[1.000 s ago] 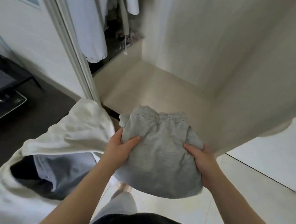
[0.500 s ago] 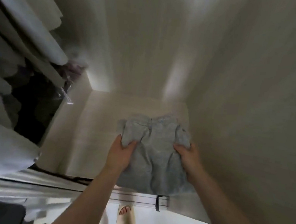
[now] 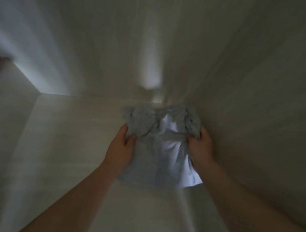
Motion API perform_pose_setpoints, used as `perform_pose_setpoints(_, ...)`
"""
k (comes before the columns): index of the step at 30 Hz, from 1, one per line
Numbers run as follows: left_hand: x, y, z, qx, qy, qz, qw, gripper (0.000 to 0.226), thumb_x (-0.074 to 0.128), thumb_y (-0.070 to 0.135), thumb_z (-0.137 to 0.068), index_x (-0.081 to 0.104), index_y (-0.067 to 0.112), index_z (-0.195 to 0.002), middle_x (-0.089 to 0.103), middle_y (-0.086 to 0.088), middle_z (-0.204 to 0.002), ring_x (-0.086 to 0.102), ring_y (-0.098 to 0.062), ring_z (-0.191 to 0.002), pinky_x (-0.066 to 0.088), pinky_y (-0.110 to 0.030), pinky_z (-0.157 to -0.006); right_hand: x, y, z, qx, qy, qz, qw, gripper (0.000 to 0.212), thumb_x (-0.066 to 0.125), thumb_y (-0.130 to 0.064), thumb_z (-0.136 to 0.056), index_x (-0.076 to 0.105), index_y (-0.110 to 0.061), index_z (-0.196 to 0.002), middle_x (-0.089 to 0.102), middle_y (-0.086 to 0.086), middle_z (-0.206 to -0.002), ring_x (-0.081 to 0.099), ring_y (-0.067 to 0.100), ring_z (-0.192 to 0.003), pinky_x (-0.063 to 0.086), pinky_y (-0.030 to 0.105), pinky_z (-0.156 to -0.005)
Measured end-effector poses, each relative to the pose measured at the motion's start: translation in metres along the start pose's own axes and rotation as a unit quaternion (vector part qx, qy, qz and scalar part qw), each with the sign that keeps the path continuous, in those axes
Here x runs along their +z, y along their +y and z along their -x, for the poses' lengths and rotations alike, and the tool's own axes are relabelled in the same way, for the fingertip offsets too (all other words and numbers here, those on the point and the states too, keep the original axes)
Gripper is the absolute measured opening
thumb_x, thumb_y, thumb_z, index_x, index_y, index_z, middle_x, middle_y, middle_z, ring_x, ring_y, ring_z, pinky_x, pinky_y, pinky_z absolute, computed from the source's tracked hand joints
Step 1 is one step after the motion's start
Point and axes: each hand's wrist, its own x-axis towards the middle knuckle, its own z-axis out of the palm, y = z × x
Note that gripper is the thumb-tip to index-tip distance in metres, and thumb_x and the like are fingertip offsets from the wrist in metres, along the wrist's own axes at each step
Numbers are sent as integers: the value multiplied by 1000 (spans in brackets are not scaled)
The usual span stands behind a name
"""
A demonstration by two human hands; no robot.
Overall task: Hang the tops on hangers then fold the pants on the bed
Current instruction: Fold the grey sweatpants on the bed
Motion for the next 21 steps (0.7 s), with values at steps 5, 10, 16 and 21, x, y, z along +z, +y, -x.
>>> perform_pose_setpoints(5, 21, -2, -60, -21, 23, -50, 998, 69, 60, 33, -99, 28, 22, -159, 49, -9, -151, 49, -31, -135, 40, -39, -110, 27, 5, -77, 40, 47, 130, 990, 45, 56, -8, -93, 49, -10, -137, 60, 14, -129, 57, 26, -109, 47, 43, -102)
perform_pose_setpoints(10, 52, -25, -40, 92, 114, -338, 930, 64, 54, 44, -96, 38, 24, -155, 29, -13, -164, 27, -40, -148, 25, -57, -116, 69, 50, -48, -115, 66, 505, 853, 75, 56, -30, -91, 19, -30, -155, 16, 4, -164, 17, 29, -149, 20, 52, -116)
perform_pose_setpoints(16, 77, -66, -56, 120, 18, -399, 909, 59, 37, 54, -103, 25, 39, -159, 5, -4, -171, 3, -32, -157, 8, -52, -125, 56, 99, -78, -162, -58, 586, 792, 61, 26, -43, -106, -1, -33, -161, -7, 6, -170, -2, 28, -155, 5, 45, -125)
perform_pose_setpoints(21, 90, -61, -73, 134, -23, -416, 899, 59, 27, 58, -103, 14, 44, -160, -1, -1, -171, -9, -29, -156, 0, -50, -125, 51, 116, -85, -143, -67, 544, 824, 62, 25, -39, -108, -4, -25, -162, -3, 10, -169, 3, 26, -155, 4, 38, -126)
